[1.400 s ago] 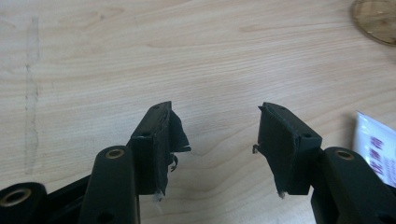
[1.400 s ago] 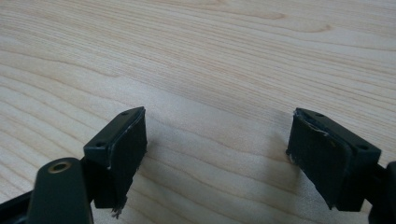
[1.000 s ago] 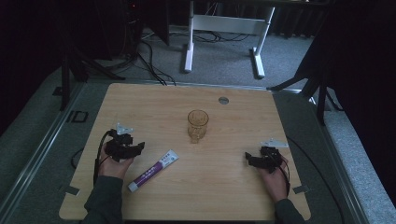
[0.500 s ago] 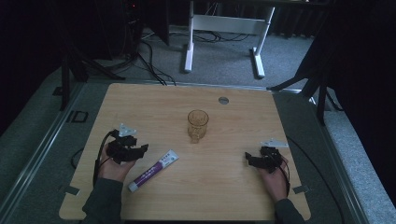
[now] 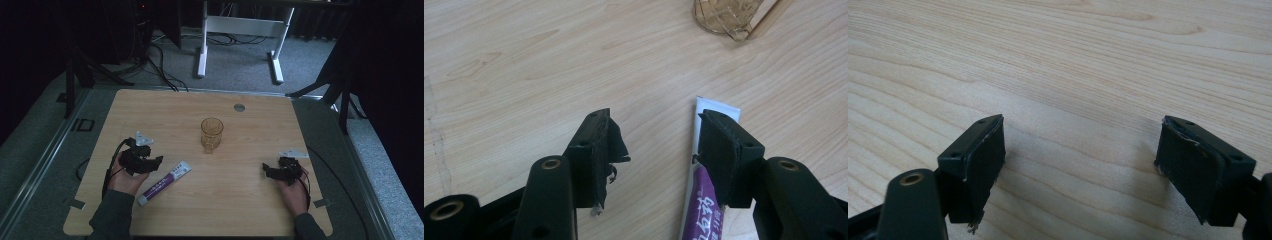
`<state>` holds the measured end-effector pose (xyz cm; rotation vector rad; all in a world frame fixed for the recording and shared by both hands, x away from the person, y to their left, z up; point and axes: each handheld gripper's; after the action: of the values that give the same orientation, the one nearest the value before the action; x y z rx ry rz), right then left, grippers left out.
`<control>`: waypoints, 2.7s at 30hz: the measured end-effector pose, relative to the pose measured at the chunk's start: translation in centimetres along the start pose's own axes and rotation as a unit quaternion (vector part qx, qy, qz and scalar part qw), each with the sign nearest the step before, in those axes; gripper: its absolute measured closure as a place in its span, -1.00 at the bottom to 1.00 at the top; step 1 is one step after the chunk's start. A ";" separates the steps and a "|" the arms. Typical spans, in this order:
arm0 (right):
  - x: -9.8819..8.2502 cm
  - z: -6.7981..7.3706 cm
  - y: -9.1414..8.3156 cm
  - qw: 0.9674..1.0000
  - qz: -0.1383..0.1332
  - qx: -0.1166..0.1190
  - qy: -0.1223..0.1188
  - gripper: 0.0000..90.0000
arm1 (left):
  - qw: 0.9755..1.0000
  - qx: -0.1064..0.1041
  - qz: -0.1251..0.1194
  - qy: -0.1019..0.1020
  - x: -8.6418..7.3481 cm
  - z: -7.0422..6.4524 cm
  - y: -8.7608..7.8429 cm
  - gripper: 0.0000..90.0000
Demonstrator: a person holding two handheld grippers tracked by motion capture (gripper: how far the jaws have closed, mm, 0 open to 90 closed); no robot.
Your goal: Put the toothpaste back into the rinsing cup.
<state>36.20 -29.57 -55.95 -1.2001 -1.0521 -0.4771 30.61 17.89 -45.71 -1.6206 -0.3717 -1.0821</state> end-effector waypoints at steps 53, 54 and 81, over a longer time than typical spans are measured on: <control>0.0 0.0 0.0 1.000 0.000 0.000 0.000 -0.57 | 0.995 -0.014 0.091 0.041 0.9 -2.2 0.9 0.12; 0.0 0.0 0.0 1.000 0.000 0.000 0.000 -0.57 | 0.995 -0.014 0.092 0.041 0.8 -2.3 0.9 0.12; 0.0 0.0 0.0 1.000 0.000 0.000 0.000 -0.57 | 0.987 -0.027 0.149 0.057 0.8 -2.8 2.6 0.26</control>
<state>36.20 -29.57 -55.94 -1.2002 -1.0518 -0.4764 31.64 14.22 -46.71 -1.5948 -0.0213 -0.9554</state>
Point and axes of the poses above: each handheld gripper's, and its own axes: y roughly forward along the jaws, x roughly out of its top, z roughly to its left, and after that the axes turned 12 degrees about -z, right-handed
